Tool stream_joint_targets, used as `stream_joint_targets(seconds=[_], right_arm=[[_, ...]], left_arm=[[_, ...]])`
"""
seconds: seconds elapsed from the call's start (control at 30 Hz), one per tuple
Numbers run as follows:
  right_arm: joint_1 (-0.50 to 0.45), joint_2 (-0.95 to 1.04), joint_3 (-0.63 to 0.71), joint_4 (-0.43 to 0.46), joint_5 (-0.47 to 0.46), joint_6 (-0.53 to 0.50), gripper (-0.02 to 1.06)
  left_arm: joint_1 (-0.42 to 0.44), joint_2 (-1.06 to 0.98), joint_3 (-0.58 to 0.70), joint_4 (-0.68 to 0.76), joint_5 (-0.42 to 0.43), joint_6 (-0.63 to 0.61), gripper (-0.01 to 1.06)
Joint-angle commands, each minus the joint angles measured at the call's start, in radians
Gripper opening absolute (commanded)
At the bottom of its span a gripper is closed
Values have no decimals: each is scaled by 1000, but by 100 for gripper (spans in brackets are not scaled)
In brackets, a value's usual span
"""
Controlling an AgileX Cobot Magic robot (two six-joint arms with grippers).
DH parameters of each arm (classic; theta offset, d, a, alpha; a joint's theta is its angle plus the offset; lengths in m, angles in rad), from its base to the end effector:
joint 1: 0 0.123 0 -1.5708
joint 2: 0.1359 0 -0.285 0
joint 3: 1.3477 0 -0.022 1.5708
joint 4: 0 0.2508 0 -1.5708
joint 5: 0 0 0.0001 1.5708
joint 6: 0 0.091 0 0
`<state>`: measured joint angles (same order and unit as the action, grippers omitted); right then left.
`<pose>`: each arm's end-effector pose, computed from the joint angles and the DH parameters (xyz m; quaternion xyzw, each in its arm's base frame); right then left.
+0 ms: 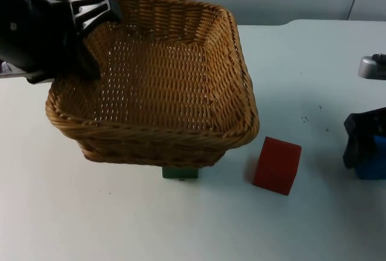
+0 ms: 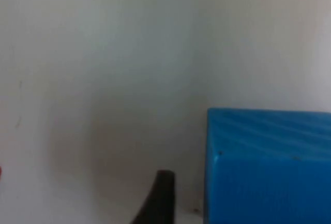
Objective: Pick up the basket with the left hand and place the blue cube into the basket with the right hand.
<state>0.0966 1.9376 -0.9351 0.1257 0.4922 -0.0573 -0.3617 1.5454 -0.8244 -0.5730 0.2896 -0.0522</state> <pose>0.3206 0.0365 0.0977 -0.0239 0.9958 0.0357 0.0807 0.2792 -0.1207 0.2062 -0.0882 0.9342 -0.2219 0.2652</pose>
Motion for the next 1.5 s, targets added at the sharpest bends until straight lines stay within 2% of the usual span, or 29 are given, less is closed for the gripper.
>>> stream_joint_targets(seconds=[0.0,0.03,0.2,0.23,0.33,0.6,0.77,0.9,1.1,1.23,1.27,1.37,1.4,1.47], right_arm=[[5,3,5,-2,-26,5,65],[5,3,5,-2,-26,5,65],[5,5,5,-2,-27,5,30],[5,5,5,-2,-27,5,30],[5,5,1,-2,-14,5,-1],[5,-51,-67,0,115,1,0],[12,-171,-115,4,180,-5,0],[64,-345,-176,2,215,-5,0],[159,-462,-237,-1,214,-5,0],[287,-494,-309,-1,194,-5,0],[287,-494,-309,-1,194,-5,0],[381,-494,-313,-1,95,-8,0],[381,-494,-313,-1,95,-8,0],[445,-486,-313,2,15,-12,0]], left_arm=[[0,-15,-1,-17,-18,14,0],[0,-15,-1,-17,-18,14,0],[0,-15,-1,-22,-18,18,0],[0,-15,-1,-22,-18,18,0],[0,-15,-1,-26,-18,18,0],[0,-15,-1,-37,-18,20,0],[0,-15,-1,-41,-18,20,0],[0,-15,-1,-45,-18,20,0],[0,-15,-1,-45,-18,20,0],[0,-15,-1,-45,-18,20,0],[0,-15,-1,-45,-18,20,0],[0,-15,-1,-45,-18,20,0],[0,-15,-1,-45,-18,20,0],[0,-15,-1,-48,-18,20,0]])
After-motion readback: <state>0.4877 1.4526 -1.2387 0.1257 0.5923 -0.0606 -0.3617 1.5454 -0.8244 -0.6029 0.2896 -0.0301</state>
